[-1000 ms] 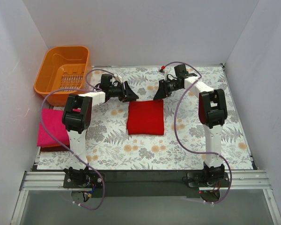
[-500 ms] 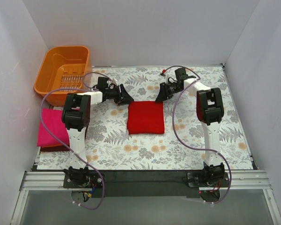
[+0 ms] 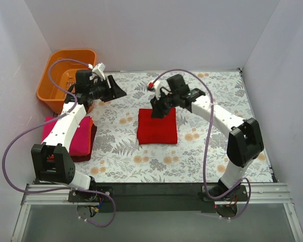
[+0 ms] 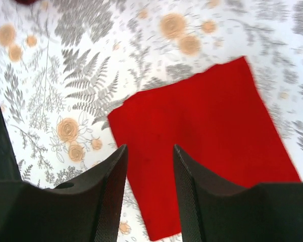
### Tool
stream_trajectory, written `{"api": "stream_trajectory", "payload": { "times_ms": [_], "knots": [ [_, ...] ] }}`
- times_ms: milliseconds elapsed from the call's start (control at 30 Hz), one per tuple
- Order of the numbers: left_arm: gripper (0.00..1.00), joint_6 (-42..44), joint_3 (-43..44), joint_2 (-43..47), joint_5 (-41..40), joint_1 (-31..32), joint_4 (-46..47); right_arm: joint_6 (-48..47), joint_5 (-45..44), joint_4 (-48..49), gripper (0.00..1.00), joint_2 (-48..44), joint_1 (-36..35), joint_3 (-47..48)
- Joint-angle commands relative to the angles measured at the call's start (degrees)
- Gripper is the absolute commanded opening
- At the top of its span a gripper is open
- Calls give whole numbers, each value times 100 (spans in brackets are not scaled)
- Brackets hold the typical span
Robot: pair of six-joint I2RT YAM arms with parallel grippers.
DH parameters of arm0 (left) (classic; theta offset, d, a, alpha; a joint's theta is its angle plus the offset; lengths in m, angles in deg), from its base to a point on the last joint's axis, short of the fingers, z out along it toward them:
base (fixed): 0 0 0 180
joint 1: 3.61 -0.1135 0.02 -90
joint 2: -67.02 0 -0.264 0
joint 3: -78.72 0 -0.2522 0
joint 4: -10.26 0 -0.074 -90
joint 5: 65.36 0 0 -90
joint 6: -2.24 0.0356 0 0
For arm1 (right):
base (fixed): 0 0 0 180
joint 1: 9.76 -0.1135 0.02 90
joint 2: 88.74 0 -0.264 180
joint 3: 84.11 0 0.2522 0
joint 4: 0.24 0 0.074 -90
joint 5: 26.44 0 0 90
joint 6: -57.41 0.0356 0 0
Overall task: Fold and stack the t-shirts
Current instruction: Fold the tshirt, then neatly place the folded tshirt to the corner
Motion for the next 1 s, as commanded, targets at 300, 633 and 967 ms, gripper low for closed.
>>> {"api": "stream_trajectory", "payload": {
  "times_ms": [300,633,967],
  "knots": [
    [54,403,-1062,435,-797,-481,-1702,-813,-2267,484,59,665,-2153,-502],
    [53,605,-1335,400,-885,-516,-1764,-813,-2689,1020,58,1607,-2383,-456],
    [54,149,-1941,392,-245,-525,-1203,-1094,-2383,1196,1,1064,-2172,-1274]
  ]
}}
